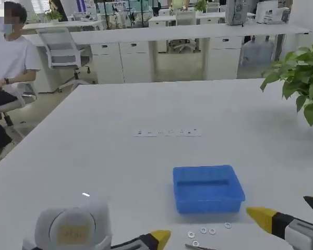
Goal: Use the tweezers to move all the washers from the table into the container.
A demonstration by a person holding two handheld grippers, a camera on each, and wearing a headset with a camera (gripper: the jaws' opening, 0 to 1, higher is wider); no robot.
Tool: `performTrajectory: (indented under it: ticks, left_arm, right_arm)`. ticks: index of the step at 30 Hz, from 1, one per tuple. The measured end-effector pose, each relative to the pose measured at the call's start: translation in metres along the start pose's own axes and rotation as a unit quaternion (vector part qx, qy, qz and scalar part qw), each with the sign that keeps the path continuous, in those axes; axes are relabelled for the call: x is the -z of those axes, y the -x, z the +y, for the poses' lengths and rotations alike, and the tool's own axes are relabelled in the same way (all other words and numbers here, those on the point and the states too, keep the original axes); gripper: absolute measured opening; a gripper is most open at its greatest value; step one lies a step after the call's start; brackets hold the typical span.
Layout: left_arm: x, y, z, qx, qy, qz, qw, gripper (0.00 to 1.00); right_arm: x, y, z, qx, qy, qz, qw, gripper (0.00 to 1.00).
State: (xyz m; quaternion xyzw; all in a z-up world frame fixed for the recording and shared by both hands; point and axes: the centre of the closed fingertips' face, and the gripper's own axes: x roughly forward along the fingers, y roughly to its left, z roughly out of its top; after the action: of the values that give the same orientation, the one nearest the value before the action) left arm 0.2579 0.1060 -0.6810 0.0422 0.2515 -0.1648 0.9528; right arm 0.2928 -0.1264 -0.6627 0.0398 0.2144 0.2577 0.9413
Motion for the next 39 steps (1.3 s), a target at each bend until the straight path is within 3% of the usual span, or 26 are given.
performTrajectory:
  ticks: [18,39]
  left_arm:
    - [0.0016,-0.0025,-0.0099,0.020,-0.003,0.007,0.9998,0.97]
    - [0.0004,-0.0078,-0.0046,0.008,-0.006,0.006,0.9999,0.99]
  right_arm:
    - [0.0004,0.0008,0.0035,-0.006,0.009,0.003,0.9999,0.79]
    - [0.0081,-0.0060,0.0005,-0.006,0.022,0.016,0.9996,0.79]
